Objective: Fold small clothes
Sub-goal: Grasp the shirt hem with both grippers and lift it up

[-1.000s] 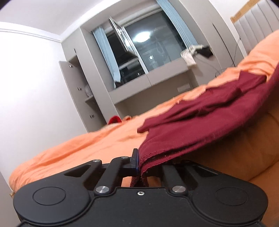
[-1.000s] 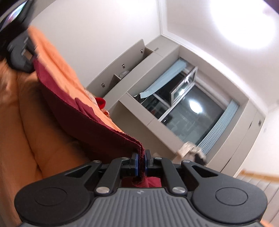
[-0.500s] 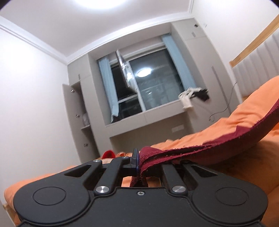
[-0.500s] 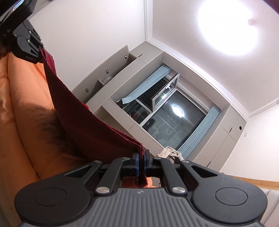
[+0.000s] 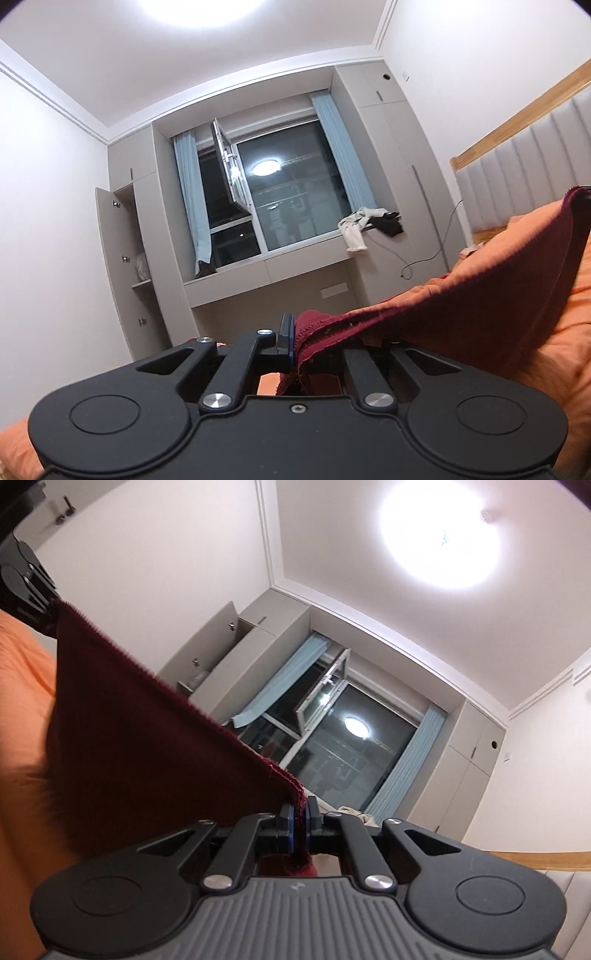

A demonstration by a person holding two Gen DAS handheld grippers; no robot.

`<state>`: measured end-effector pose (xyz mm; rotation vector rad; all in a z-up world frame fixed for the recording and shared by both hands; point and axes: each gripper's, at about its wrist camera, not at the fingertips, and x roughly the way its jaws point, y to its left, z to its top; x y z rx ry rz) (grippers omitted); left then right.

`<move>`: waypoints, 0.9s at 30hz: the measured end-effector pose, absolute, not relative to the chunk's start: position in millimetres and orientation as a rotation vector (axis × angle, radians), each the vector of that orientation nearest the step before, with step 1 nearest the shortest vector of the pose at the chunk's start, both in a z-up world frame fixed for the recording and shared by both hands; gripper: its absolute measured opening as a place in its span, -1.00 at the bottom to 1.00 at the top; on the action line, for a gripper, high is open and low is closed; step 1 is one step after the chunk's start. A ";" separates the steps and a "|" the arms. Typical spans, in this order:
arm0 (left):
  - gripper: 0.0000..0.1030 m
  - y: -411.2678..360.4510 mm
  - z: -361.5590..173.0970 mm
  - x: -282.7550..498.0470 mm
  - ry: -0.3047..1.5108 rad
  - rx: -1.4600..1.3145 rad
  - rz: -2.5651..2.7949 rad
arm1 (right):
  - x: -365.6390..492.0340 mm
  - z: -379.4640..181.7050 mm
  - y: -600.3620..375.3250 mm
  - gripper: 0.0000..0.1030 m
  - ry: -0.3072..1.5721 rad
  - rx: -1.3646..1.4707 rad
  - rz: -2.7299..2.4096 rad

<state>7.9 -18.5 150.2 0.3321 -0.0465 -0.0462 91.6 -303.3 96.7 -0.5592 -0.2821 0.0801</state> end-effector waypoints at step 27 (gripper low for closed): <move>-0.75 19.4 68.2 385.0 0.533 0.117 0.115 | 407.9 15.7 -260.4 -0.87 0.145 -0.594 0.151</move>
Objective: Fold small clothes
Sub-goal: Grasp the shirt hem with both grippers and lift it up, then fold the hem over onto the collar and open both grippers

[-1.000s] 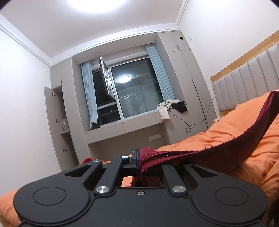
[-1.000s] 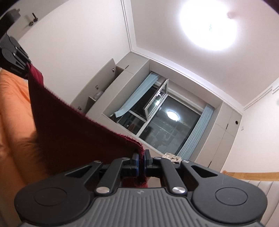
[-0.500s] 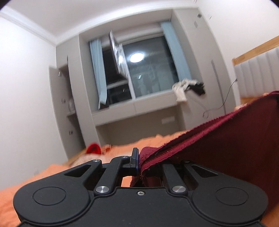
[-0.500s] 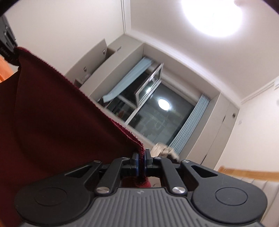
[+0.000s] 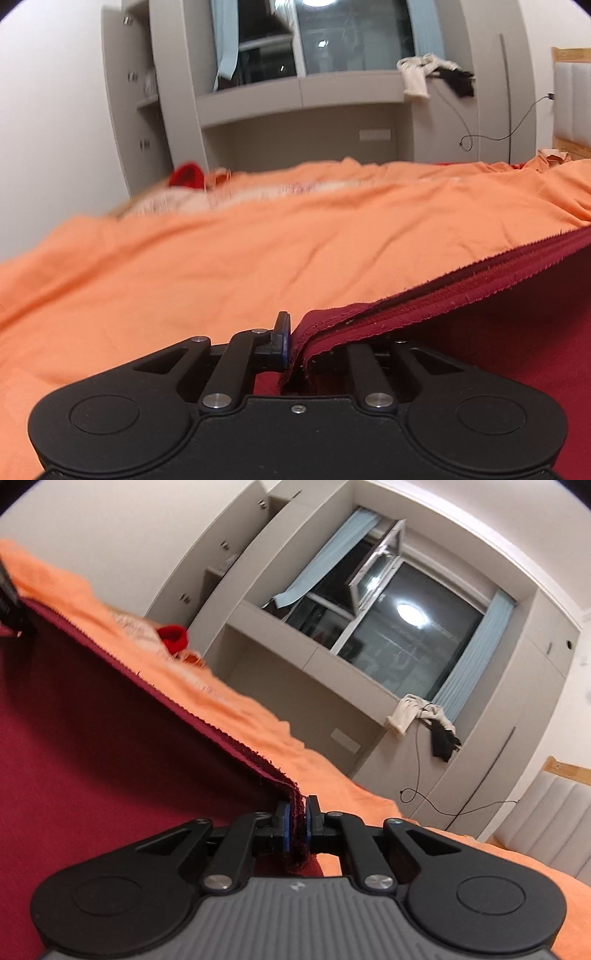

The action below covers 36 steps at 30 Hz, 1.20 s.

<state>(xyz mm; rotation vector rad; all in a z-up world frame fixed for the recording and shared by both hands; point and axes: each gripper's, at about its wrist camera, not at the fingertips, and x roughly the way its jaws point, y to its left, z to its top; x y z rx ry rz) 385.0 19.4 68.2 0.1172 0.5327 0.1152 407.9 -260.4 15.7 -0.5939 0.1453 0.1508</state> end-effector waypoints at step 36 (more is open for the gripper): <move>0.96 38.9 68.1 348.1 0.481 -0.038 0.196 | 365.2 44.6 -308.4 0.99 0.190 -0.432 0.032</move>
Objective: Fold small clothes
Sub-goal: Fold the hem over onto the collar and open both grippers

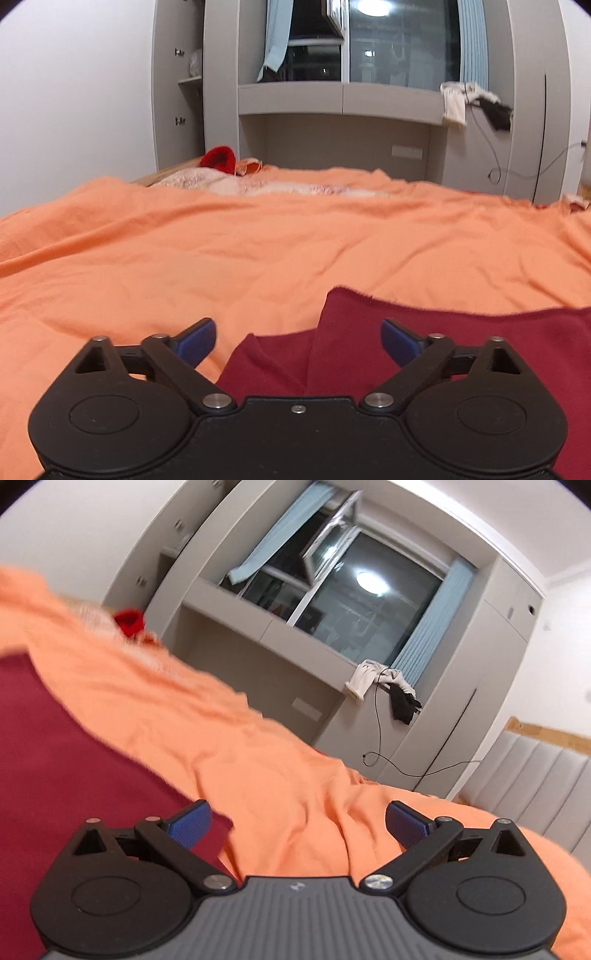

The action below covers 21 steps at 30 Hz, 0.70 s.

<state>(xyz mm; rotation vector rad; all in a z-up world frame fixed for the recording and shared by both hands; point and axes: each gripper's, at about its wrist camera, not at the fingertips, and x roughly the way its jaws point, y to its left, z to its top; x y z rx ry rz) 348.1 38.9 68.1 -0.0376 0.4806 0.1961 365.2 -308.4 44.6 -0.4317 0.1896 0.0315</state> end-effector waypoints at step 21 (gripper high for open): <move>0.99 56.8 70.9 243.1 0.387 -0.186 0.137 | 285.9 46.2 -269.2 0.99 0.247 -0.067 0.378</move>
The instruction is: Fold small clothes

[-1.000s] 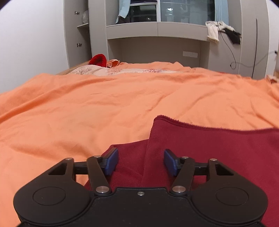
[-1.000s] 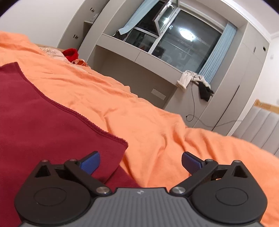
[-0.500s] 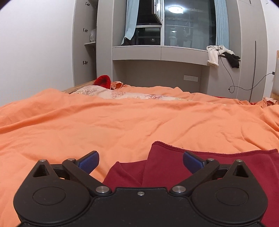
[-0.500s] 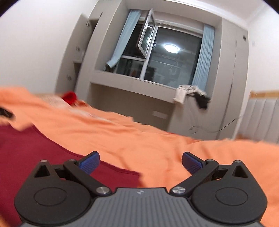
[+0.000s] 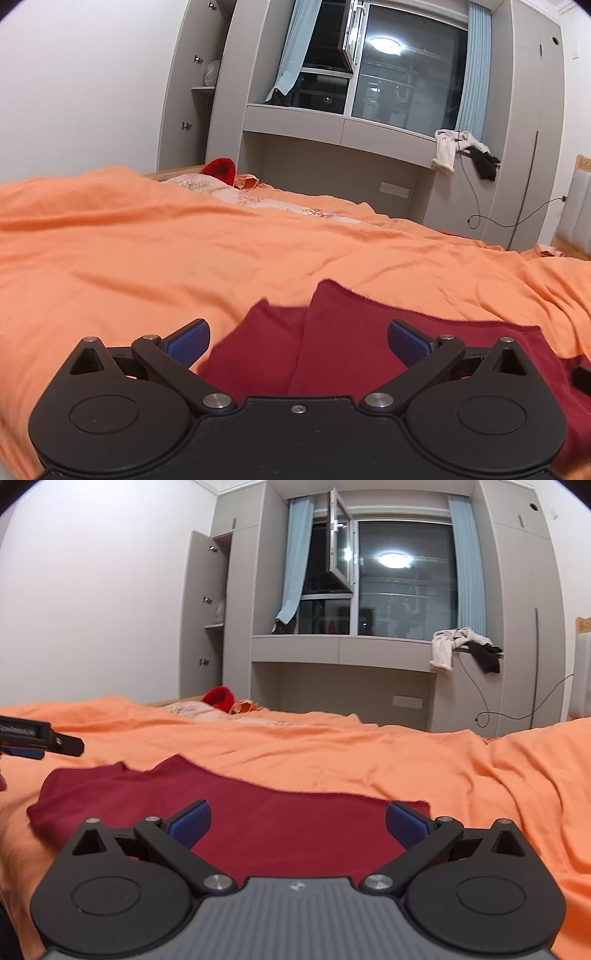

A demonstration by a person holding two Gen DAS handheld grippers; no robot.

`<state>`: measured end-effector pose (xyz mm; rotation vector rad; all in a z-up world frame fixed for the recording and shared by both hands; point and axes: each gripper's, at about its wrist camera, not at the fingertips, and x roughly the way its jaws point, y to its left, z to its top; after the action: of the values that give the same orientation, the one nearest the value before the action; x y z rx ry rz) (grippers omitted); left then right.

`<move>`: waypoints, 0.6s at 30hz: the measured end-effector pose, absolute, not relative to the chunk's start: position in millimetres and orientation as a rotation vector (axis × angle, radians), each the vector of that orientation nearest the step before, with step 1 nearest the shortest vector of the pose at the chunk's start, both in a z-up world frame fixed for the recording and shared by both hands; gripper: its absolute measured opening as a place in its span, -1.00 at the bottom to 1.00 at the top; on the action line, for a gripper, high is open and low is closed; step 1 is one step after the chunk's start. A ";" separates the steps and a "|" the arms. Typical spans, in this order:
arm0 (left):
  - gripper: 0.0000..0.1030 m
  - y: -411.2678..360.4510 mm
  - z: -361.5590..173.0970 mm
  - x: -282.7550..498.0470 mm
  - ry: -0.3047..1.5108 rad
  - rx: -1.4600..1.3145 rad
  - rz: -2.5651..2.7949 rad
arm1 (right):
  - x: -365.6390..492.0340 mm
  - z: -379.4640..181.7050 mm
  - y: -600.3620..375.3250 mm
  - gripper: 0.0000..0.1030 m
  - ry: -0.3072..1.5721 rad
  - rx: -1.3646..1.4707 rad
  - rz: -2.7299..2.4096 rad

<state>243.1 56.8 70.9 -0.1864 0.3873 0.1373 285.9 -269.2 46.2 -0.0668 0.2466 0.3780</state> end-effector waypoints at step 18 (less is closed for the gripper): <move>0.99 69.5 27.7 178.4 0.562 -0.411 -0.176 | 277.3 28.6 -244.3 0.99 0.284 -0.125 0.391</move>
<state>178.4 69.5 27.7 -0.4106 0.5624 -0.1756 277.3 -244.3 28.6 -0.1246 0.2838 0.3914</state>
